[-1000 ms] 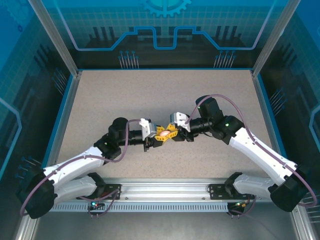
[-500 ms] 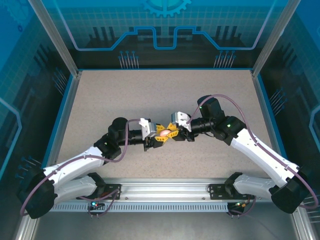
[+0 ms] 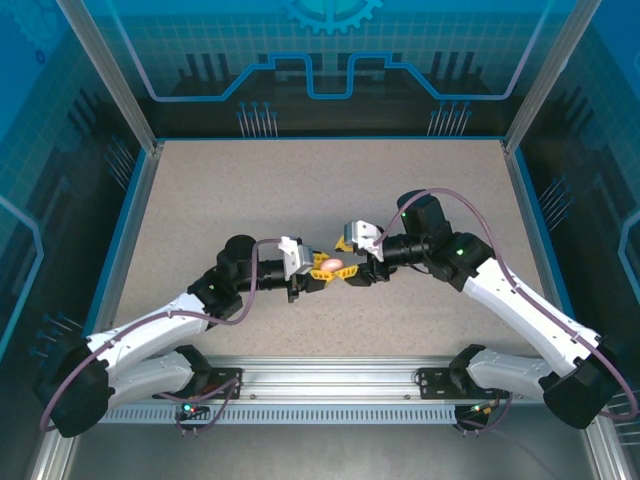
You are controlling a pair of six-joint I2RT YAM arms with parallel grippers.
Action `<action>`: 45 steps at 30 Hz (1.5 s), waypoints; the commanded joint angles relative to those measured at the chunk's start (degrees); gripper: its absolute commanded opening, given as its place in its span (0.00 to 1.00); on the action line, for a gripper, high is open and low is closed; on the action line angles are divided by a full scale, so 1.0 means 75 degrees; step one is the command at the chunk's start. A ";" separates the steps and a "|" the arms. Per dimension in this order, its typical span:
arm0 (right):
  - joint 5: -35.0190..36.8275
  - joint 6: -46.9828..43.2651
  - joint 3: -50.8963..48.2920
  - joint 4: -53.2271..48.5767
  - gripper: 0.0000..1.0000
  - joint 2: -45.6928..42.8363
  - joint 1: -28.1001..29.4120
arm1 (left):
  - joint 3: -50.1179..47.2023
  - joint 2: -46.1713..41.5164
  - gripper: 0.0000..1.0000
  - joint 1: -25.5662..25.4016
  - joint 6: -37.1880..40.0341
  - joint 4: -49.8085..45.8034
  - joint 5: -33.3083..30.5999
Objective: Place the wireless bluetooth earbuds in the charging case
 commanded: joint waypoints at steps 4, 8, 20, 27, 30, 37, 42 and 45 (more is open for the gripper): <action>0.0171 0.0029 0.0058 -0.0002 0.58 0.0071 -0.0018 | 0.0056 -0.0087 0.05 -0.0047 0.0113 -0.0022 -0.0015; 0.0306 -0.0013 0.0127 -0.0037 0.59 0.0225 0.0021 | 0.0079 -0.0094 0.04 -0.0054 0.0097 -0.0017 -0.0013; 0.0374 0.0172 0.0305 0.0119 0.57 0.0091 -0.0058 | 0.0080 -0.0106 0.04 -0.0066 0.0133 -0.0097 -0.0070; 0.0320 0.0435 0.0472 0.0077 0.55 0.0009 -0.0315 | 0.0079 -0.0094 0.04 -0.0078 0.0169 -0.0152 -0.0096; 0.0298 0.0514 0.0454 0.0110 0.55 -0.0035 -0.0377 | 0.0079 -0.0105 0.04 -0.0093 0.0179 -0.0156 -0.0095; 0.0518 0.0699 0.0506 0.0086 0.56 -0.0076 -0.0436 | 0.0068 -0.0110 0.04 -0.0107 0.0181 -0.0143 -0.0103; 0.0619 0.0725 0.0547 0.0038 0.56 0.0033 -0.0451 | 0.0067 -0.0117 0.04 -0.0108 0.0160 -0.0116 -0.0101; 0.0592 0.0784 0.0562 0.0061 0.56 0.0161 -0.0448 | 0.0079 -0.0117 0.04 -0.0118 0.0150 -0.0097 -0.0090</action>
